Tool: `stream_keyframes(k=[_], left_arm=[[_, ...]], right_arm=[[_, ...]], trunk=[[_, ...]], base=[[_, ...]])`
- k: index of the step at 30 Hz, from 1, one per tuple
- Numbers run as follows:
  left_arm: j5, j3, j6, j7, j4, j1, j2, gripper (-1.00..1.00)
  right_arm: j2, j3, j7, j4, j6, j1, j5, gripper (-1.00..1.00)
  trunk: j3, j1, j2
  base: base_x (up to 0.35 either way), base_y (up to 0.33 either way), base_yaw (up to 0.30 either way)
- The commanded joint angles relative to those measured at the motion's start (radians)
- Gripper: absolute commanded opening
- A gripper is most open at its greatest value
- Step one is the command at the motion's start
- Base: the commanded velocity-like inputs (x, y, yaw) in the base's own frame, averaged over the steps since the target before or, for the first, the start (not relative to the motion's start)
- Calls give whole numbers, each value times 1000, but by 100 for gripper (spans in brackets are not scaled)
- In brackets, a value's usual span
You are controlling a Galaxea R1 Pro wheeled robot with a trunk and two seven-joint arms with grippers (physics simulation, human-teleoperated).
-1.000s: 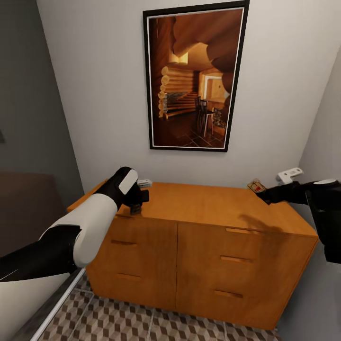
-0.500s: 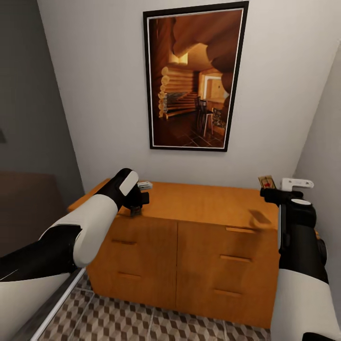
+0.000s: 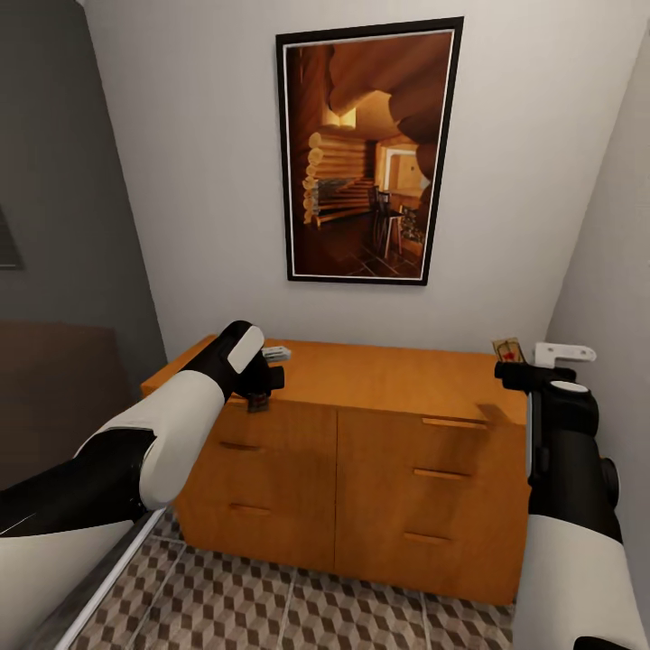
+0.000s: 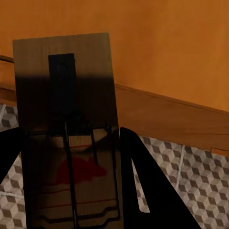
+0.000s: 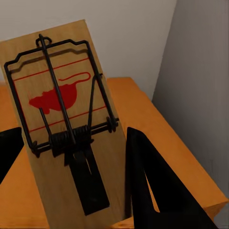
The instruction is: Take the four mousetraps from the cabinet in the bathroom and place them on the bathroom floor. Make sure all four end up on the same floor surface, and ensure that at least two of them are either under or directly next to the same bathroom sink.
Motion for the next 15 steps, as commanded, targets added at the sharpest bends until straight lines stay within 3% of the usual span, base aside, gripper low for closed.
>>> stream_keyframes(k=[1,5,12,15], left_arm=[[4,4,3,6,-1,-1,-1,-100],[4,5,3,6,-1,-1,-1,-100],[4,3,0,8,7,-1,-1,-100],[4,3,-3,9,21,-1,-1,-100]], right_arm=[[1,-1,5,-1,9,-1,11,-100],[0,4,6,3,30,-1,16,-100],[1,7,32,70,39,-1,95,-100],[0,7,144,89,39,14,148,-100]], trunk=[[-1,0,-1],[-1,0,-1],[-1,0,-1],[-1,0,-1]], base=[[-6,0,0],[-3,0,0],[0,0,0],[0,0,0]])
